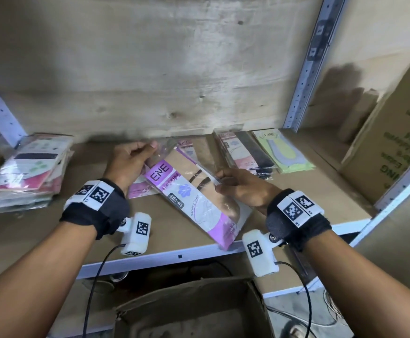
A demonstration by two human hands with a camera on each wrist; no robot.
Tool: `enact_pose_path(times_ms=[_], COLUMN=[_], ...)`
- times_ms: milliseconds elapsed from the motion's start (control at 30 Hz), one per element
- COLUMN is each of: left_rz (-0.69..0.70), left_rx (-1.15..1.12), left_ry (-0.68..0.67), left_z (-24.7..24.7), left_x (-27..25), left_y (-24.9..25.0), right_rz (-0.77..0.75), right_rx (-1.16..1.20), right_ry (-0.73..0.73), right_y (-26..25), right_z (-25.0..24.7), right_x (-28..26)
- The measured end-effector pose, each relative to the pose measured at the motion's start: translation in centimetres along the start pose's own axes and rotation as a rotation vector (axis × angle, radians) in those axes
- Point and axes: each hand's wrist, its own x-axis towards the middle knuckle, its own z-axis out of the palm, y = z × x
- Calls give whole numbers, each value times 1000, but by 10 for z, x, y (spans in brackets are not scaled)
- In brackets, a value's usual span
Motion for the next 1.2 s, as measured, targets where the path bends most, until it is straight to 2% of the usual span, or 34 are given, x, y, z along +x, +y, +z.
enact_pose_path(times_ms=[167,300,433,500,667,1033,1200], left_rz=[35,90,34,-27,-191,-202,-223], left_rx=[199,422,453,396,68,63,-173], left_ry=[-21,35,44,26,-77,-43,-140], left_z=[0,-6,-14,-16,-21,-41,-42], left_x=[2,2,0,-1,-6,-11,-20], left_y=[-8,-7,1,4,13,12,24], right_rz=[-22,-38,-69,-88,-120,-159,-174], right_rx=[-38,-42,-36,-29,31,72,65], right_ry=[17,-15,-28,-31,-16,-34,-46], right_y=[1,2,1,-1,-5,-10,-16], right_z=[-3,-3,-1,-1,1,12,13], right_x=[0,-3,-3,-2,1,7,7])
